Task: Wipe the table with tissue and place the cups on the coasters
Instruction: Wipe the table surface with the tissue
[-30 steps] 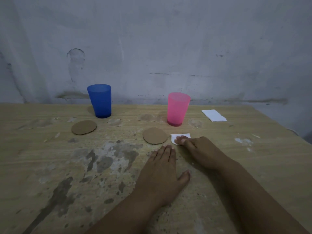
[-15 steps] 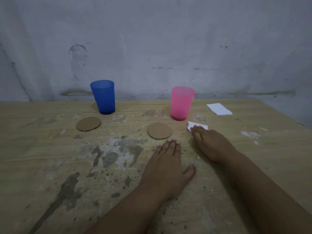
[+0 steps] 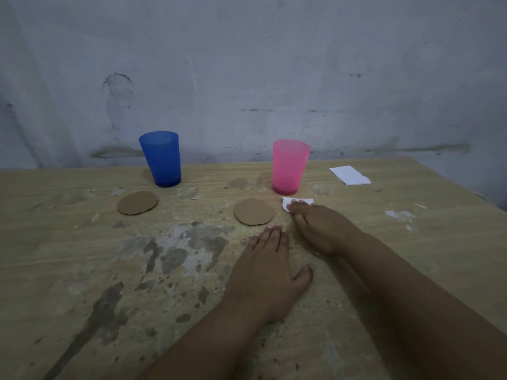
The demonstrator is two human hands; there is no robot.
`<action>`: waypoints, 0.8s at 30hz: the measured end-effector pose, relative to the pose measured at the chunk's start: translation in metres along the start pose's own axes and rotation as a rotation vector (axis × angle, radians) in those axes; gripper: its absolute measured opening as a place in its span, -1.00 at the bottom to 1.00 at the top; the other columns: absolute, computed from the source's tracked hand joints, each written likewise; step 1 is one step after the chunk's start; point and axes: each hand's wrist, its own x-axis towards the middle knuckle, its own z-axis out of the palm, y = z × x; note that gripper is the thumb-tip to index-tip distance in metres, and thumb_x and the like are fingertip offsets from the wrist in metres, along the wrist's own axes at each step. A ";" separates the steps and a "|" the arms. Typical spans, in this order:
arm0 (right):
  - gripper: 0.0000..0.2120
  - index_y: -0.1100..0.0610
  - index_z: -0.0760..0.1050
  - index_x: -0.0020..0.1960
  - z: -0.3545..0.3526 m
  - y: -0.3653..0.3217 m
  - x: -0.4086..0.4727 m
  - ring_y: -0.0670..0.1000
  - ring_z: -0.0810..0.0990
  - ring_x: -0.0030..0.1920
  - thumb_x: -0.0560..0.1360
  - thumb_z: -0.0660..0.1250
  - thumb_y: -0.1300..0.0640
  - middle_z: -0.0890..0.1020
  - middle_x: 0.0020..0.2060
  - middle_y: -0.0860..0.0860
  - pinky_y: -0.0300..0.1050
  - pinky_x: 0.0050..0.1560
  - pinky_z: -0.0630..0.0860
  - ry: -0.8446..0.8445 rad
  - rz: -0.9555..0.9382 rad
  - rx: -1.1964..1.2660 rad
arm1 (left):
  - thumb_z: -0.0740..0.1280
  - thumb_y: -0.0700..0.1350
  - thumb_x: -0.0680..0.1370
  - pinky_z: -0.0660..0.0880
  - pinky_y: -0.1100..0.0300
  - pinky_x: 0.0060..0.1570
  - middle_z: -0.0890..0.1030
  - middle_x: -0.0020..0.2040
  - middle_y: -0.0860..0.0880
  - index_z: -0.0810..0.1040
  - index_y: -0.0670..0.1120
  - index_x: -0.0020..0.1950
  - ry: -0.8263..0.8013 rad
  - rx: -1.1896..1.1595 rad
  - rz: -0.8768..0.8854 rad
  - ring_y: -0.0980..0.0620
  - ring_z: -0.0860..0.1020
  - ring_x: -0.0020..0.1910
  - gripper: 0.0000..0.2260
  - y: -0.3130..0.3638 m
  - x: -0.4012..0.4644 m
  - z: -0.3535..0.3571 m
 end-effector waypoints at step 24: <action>-0.55 0.06 0.10 0.51 0.010 -0.007 -0.004 -0.09 0.05 0.51 0.62 -0.07 0.09 0.10 0.53 -0.01 -0.16 0.49 -0.02 0.023 -0.085 0.009 | -0.04 0.30 0.53 -0.26 0.18 0.46 -0.05 0.58 -0.02 -0.09 -0.07 0.56 0.005 -0.016 -0.003 0.11 -0.13 0.53 -0.29 -0.001 0.001 0.003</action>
